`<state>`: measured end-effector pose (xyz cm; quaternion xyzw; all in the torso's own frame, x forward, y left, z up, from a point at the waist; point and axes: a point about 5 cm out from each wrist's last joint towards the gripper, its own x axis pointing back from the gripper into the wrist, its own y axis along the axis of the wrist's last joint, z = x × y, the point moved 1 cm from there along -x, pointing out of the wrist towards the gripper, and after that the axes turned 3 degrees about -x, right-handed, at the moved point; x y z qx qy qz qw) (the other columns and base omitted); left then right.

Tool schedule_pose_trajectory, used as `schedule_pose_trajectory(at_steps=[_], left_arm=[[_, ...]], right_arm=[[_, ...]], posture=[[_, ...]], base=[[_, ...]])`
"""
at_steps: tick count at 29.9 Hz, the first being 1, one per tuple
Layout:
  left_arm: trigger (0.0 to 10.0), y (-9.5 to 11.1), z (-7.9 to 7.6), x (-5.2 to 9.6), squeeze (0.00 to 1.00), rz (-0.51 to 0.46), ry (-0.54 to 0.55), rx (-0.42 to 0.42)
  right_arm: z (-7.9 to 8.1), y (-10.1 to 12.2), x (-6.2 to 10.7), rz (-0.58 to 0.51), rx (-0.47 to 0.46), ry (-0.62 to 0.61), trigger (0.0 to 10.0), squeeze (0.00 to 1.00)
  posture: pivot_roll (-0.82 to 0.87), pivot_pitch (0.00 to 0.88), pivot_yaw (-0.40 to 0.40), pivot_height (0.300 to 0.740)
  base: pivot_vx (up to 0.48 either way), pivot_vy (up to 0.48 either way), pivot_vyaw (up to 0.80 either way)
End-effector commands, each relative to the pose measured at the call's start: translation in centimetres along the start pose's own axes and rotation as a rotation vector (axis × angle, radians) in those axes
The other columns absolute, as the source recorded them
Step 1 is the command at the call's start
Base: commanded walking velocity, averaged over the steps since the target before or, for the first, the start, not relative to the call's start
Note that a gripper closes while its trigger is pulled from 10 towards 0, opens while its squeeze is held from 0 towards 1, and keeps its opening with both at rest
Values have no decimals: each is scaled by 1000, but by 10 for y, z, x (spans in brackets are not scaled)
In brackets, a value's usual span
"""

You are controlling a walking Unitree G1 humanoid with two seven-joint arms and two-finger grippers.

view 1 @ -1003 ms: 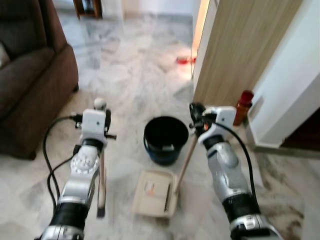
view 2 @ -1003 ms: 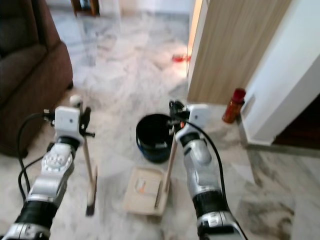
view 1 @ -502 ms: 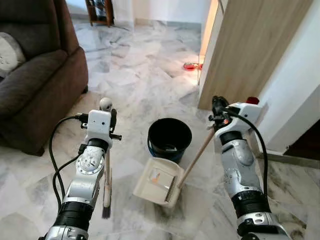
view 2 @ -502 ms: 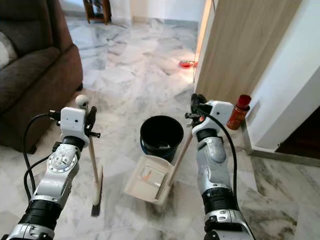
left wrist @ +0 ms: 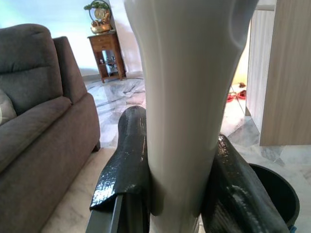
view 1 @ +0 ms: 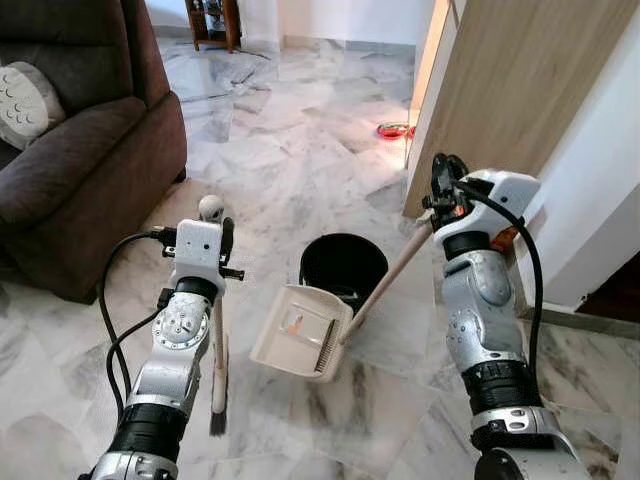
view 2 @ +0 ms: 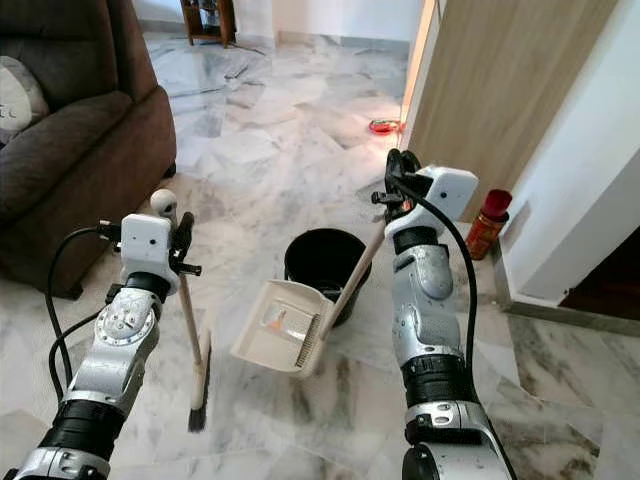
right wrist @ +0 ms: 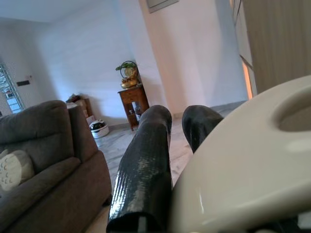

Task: Sweep floor

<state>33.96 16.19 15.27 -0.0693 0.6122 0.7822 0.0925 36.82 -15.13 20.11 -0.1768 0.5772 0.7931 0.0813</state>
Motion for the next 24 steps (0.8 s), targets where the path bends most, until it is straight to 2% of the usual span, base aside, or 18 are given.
schedule_pose_trajectory(at_steps=[1, 13, 24], left_arm=[[10000, 10, 2, -3, 0, -47, 6, -4], [10000, 11, -2, -2, 0, -49, -2, 7], [10000, 11, -8, -2, 0, -51, -26, 22]], right_arm=[[11, 40, -12, -163, 13, 49, 10000, 0], [29, 66, -20, -222, 5, 121, 10000, 0], [24, 63, -15, -188, 36, 123, 10000, 0]], posture=[[45, 67, -23, 740], [48, 70, -23, 740], [46, 70, -21, 740]], base=[[0, 0, 0], [0, 0, 0], [0, 0, 0]])
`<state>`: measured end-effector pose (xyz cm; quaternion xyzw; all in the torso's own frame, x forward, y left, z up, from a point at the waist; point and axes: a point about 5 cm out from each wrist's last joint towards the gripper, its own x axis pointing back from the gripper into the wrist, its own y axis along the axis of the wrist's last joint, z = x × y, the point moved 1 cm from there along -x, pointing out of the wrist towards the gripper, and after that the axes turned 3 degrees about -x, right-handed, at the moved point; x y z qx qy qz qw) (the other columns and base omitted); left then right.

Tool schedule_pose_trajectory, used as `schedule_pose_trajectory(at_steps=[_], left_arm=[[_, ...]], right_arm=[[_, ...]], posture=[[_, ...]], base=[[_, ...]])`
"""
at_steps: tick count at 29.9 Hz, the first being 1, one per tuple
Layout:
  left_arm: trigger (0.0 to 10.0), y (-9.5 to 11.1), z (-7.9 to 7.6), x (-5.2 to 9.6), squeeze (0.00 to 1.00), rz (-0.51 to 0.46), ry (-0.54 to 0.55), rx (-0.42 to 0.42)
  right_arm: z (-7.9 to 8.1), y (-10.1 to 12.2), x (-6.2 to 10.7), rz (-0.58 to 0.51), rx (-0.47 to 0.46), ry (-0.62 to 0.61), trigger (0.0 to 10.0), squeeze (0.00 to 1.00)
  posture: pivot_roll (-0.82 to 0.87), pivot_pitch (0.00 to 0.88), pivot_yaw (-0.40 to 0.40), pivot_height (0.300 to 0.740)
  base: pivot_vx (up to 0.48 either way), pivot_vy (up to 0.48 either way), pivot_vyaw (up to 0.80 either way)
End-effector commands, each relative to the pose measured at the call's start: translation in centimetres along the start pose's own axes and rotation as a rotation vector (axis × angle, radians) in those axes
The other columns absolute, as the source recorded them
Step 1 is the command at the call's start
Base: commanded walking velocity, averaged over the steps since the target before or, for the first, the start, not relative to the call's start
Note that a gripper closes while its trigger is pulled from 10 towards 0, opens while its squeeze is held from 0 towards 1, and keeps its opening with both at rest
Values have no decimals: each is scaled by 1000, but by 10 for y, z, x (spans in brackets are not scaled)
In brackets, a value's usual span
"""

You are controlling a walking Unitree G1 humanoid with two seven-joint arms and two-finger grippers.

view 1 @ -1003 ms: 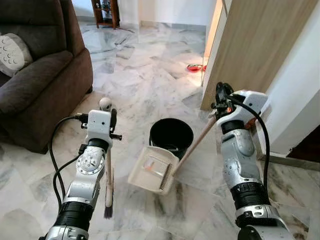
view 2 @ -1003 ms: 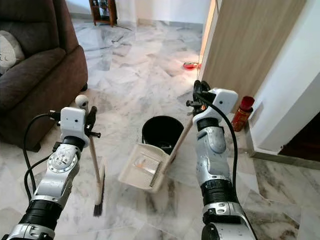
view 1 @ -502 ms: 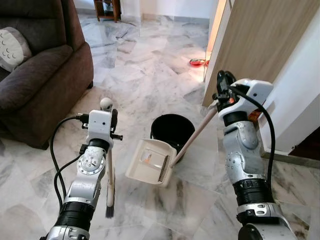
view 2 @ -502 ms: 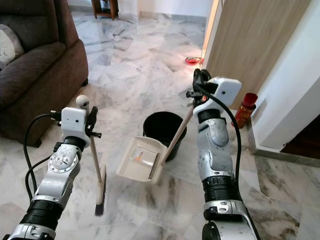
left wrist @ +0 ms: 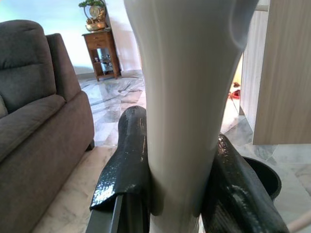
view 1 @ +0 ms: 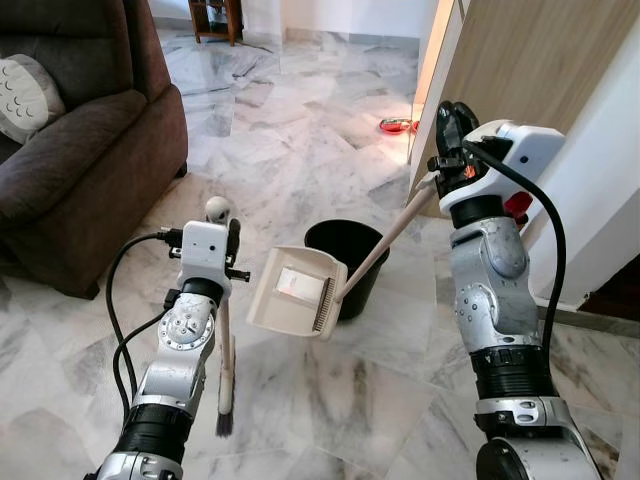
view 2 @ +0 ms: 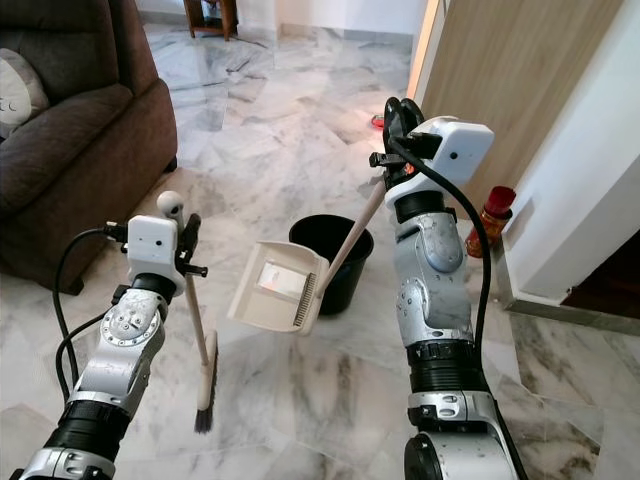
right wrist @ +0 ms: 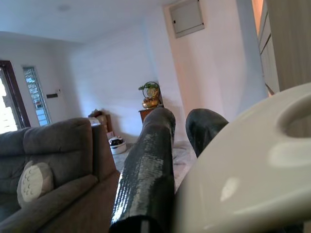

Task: Sweep floor

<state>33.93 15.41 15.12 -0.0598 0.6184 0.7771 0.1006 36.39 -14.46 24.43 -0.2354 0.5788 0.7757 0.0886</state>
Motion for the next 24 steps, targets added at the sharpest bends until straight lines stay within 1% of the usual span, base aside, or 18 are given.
schedule_pose_trajectory(at_steps=[1, 12, 24], left_arm=[[10000, 11, -1, -2, 0, -51, -6, 4], [10000, 11, -1, -3, 0, -49, -13, 5], [10000, 11, -2, -3, 0, -48, -17, 8]], right_arm=[[4, 25, -3, -100, 27, 31, 10000, 0], [3, 25, 0, -81, 41, 35, 10000, 0], [4, 35, 2, -76, 72, 59, 10000, 0]], posture=[[46, 70, -21, 740], [45, 67, -19, 740], [46, 65, -22, 740]], base=[[0, 0, 0], [0, 0, 0], [0, 0, 0]])
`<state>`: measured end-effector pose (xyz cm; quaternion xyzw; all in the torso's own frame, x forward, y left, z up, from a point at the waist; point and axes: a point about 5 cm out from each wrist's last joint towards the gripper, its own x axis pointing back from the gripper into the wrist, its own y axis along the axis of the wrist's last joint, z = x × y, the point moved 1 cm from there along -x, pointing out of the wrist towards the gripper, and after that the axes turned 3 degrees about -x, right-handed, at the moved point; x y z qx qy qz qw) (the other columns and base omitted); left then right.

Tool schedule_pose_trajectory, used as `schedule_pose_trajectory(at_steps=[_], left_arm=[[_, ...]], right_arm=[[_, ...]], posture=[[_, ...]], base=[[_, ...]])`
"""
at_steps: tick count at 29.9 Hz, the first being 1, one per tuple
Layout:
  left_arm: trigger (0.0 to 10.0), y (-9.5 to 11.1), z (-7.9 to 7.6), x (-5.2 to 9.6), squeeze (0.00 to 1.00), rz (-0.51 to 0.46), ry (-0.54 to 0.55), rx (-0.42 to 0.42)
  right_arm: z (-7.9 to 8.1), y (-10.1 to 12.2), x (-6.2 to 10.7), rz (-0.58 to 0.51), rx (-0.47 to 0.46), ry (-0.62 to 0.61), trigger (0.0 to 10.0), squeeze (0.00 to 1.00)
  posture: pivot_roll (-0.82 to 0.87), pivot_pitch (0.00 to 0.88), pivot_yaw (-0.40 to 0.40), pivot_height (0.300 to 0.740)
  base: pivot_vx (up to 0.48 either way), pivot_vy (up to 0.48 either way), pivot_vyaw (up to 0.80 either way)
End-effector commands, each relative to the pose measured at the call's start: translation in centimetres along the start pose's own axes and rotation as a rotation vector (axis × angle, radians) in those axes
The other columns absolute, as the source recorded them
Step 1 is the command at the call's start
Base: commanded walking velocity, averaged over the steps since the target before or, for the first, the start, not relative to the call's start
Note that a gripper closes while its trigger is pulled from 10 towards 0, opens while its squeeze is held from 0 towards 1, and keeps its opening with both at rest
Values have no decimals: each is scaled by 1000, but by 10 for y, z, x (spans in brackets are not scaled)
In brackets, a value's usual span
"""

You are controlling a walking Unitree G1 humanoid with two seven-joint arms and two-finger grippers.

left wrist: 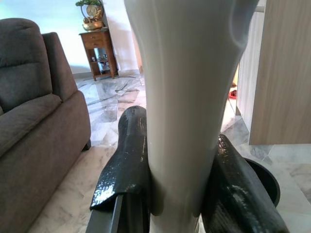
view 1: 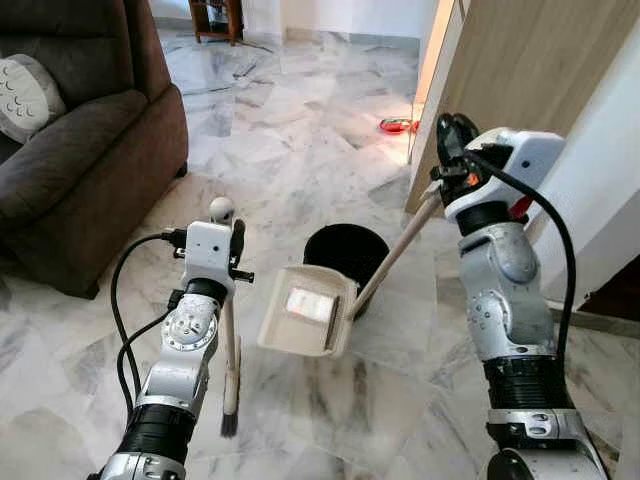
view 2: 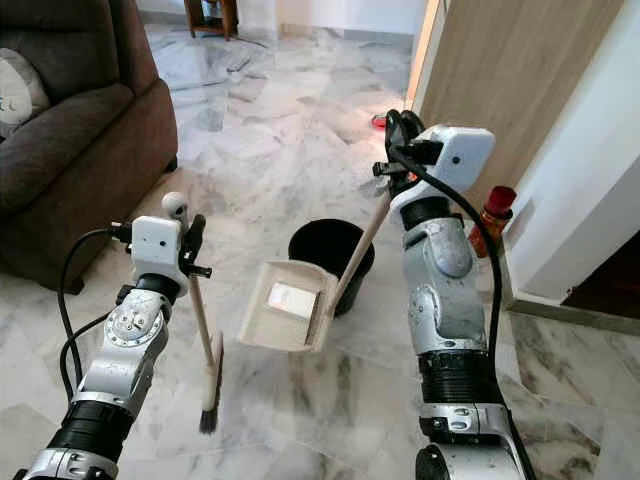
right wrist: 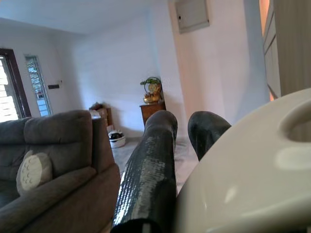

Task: Sweep floor

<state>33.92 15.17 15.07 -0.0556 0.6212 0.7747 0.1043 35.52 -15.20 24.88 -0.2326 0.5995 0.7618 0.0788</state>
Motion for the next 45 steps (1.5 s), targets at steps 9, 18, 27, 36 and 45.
schedule_pose_trajectory(at_steps=[9, 18, 27, 36, 45], left_arm=[[10000, 10, 0, -3, 0, -47, -11, 1], [10000, 11, 0, -4, 0, -51, -10, -2], [10000, 15, -1, -2, 0, -89, -6, -8], [10000, 15, -6, 0, 0, -87, -43, -14], [10000, 15, -6, -1, 0, -86, -42, -20]], right_arm=[[2, 27, 1, -60, 84, 39, 10000, 0], [22, 49, -11, -186, 7, 72, 10000, 0], [31, 49, -17, -208, -31, 80, 10000, 0], [31, 49, -17, -217, -50, 68, 10000, 0], [30, 44, -18, -200, -73, 42, 10000, 0]], posture=[[42, 63, -21, 740], [48, 51, -18, 740], [57, 38, -21, 740], [54, 25, -21, 740], [56, 17, -17, 740]], base=[[0, 0, 0], [0, 0, 0], [0, 0, 0], [27, 0, 0], [278, 0, -68]])
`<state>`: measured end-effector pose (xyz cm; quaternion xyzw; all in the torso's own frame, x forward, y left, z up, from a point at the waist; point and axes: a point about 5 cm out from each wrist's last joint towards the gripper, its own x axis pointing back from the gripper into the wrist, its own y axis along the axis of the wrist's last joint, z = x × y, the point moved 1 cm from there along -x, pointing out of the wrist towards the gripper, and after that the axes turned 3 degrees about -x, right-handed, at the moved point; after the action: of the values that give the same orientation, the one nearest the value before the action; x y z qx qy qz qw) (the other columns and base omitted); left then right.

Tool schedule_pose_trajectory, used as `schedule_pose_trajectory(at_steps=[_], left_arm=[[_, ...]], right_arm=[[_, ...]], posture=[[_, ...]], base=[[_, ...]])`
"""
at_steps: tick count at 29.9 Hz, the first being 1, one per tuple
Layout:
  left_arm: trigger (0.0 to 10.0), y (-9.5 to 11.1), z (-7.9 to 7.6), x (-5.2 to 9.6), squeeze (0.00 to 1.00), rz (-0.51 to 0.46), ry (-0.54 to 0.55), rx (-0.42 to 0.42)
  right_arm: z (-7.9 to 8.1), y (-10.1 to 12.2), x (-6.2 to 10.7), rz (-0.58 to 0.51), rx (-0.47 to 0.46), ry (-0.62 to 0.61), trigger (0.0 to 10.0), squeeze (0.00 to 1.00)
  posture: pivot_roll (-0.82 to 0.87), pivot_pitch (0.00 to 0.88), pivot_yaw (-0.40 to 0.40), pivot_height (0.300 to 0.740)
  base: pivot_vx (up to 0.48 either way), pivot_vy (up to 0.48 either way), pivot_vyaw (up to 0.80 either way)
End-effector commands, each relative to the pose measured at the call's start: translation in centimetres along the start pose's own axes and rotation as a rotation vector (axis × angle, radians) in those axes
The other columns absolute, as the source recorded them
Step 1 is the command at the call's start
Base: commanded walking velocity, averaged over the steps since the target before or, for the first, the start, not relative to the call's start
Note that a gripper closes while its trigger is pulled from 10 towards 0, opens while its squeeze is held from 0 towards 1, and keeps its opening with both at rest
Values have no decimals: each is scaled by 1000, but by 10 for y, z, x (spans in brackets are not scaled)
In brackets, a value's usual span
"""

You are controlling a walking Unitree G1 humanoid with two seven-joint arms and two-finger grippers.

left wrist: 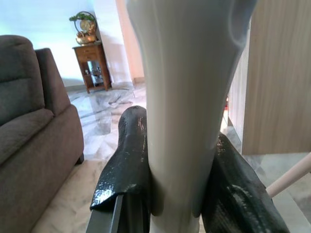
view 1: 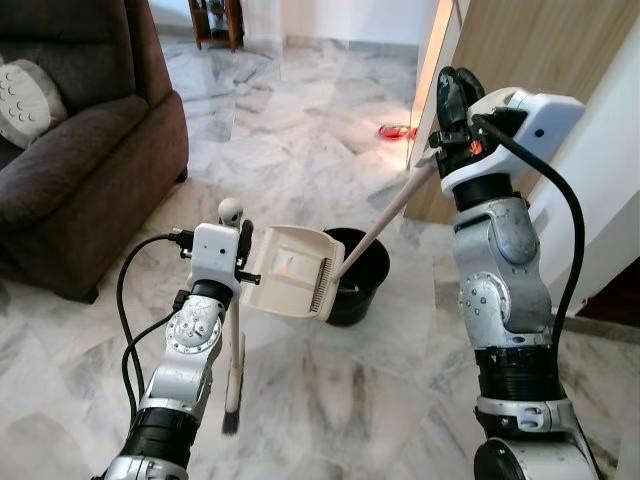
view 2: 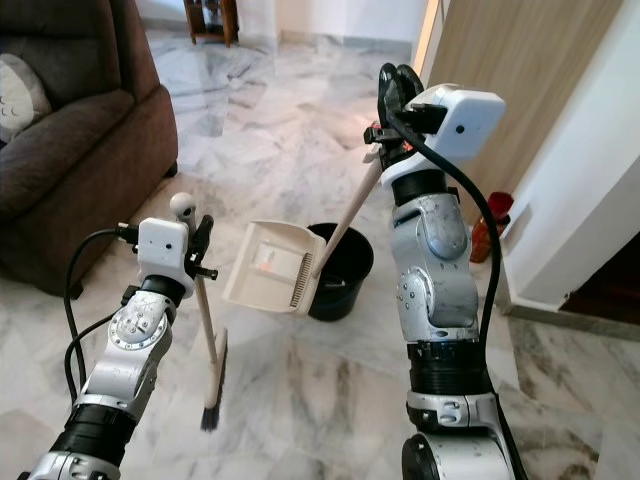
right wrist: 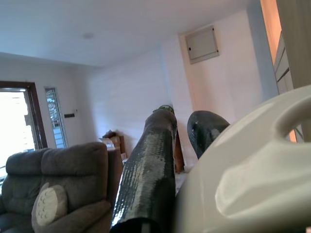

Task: Sweep floor

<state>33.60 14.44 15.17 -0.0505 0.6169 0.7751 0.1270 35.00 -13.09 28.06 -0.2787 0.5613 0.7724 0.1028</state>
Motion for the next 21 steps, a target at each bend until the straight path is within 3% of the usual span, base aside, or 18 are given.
schedule_pose_trajectory(at_steps=[1, 19, 21], left_arm=[[10000, 12, 2, -3, 0, -57, -5, -18], [10000, 14, 6, -5, 0, -60, 12, -25], [10000, 14, 7, -5, 0, -62, 14, -26]], right_arm=[[4, 19, -7, -92, -5, 14, 10000, 0], [7, 28, -12, -141, -23, 13, 10000, 0], [8, 28, -13, -144, -25, 15, 10000, 0]], posture=[[56, 17, -17, 740], [62, 34, -18, 740], [63, 34, -19, 740]], base=[[285, 0, -613], [284, 0, -34], [281, 0, -800]])
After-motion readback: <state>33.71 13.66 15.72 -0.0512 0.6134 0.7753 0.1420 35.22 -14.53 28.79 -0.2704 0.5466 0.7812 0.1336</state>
